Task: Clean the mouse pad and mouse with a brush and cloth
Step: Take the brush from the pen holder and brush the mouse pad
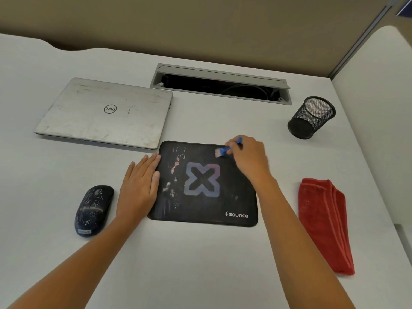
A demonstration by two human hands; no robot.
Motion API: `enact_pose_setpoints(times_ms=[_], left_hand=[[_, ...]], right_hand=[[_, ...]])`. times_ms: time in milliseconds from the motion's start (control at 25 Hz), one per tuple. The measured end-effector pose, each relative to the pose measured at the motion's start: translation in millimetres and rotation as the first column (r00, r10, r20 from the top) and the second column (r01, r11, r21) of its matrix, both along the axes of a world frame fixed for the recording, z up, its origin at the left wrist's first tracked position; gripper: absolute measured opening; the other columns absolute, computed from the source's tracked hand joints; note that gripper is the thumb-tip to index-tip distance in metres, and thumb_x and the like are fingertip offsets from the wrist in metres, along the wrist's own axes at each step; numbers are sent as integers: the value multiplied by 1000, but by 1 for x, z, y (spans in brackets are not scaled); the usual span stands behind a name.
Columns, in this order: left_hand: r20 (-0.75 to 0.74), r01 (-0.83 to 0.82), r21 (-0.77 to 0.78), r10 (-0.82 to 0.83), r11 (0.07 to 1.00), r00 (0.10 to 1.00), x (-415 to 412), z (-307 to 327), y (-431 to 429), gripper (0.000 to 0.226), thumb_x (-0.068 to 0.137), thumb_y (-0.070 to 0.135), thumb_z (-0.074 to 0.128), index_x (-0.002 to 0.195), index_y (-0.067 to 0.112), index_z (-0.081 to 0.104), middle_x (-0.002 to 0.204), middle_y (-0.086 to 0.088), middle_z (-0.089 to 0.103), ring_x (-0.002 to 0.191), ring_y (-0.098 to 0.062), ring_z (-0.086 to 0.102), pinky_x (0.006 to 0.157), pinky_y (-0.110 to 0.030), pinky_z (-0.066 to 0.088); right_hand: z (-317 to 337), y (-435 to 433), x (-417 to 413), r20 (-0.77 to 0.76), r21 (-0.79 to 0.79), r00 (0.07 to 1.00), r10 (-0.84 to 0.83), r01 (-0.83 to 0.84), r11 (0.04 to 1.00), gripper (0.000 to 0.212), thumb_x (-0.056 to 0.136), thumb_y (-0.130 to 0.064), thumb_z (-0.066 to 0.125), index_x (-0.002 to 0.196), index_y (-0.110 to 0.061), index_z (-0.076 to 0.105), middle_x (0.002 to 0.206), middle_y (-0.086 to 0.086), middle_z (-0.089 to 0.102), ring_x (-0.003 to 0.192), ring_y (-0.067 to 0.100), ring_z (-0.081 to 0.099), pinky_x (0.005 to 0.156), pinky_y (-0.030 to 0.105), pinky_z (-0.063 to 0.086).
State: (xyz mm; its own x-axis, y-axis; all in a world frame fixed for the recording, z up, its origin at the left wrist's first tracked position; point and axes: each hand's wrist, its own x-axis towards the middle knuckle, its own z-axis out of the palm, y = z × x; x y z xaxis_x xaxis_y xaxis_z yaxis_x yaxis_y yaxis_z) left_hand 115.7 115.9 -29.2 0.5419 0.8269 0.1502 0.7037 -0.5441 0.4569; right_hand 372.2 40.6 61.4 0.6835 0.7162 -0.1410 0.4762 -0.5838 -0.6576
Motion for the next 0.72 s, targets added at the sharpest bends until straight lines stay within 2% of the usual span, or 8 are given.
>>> enact_pose_setpoints(times_ms=[120,160,240,280,320,480,600,720], left_hand=[[-3,2,-1,-2,1000,1000,0,1,-1,51,101,32,22,149,20,34,154,5,35,145,-12,25,122,-36,10],[-4,3,0,-3,1000,1000,0,1,0,51,101,32,22,149,20,34,154,4,35,145,-12,24,122,-36,10],[-6,3,-1,-3,1000,1000,0,0,0,51,101,32,22,149,20,34,154,4,35,145,-12,25,122,-37,10],[-6,2,-2,-2,1000,1000,0,1,0,51,101,32,22,149,20,34,154,4,35,145,-12,25,122,-37,10],[-4,0,-2,0,1000,1000,1,1,0,51,101,32,22,149,20,34,154,4,35,145,-12,25,122,-37,11],[6,-3,-5,3,1000,1000,1,3,-1,51,100,32,23,148,20,35,154,5,36,145,-13,26,122,-37,11],[4,-3,-5,3,1000,1000,1,3,-1,51,100,31,23,148,19,36,153,4,37,144,-14,26,122,-38,12],[1,-2,-1,2,1000,1000,1,2,-1,51,100,31,23,148,18,36,153,3,37,144,-15,27,121,-39,13]], right_hand=[[5,-20,26,365,-11,883,-295,320,947,23,98,-18,45,106,-9,65,99,13,67,92,31,61,67,29,37],[6,-24,32,340,39,897,-282,286,957,23,98,-19,45,105,-10,66,98,13,68,90,30,62,67,29,39],[7,-22,35,57,120,994,-94,87,989,24,99,-24,46,108,-14,66,101,8,70,83,18,64,71,25,47],[8,-20,34,-56,99,998,2,3,995,25,99,-25,46,110,-14,66,104,7,69,82,15,63,76,24,50],[7,-19,36,-70,64,997,35,-31,997,26,99,-26,46,112,-14,65,107,7,69,84,15,64,81,26,52],[2,-23,53,83,-28,994,-64,66,997,27,99,-26,46,112,-10,64,105,12,68,91,24,64,86,38,54],[-1,-34,58,266,-144,962,-67,108,984,27,98,-26,46,106,-9,65,97,12,69,80,22,62,71,34,52],[2,-33,53,276,40,956,-101,94,995,25,99,-24,46,105,-8,65,96,11,70,79,20,62,70,27,46]])
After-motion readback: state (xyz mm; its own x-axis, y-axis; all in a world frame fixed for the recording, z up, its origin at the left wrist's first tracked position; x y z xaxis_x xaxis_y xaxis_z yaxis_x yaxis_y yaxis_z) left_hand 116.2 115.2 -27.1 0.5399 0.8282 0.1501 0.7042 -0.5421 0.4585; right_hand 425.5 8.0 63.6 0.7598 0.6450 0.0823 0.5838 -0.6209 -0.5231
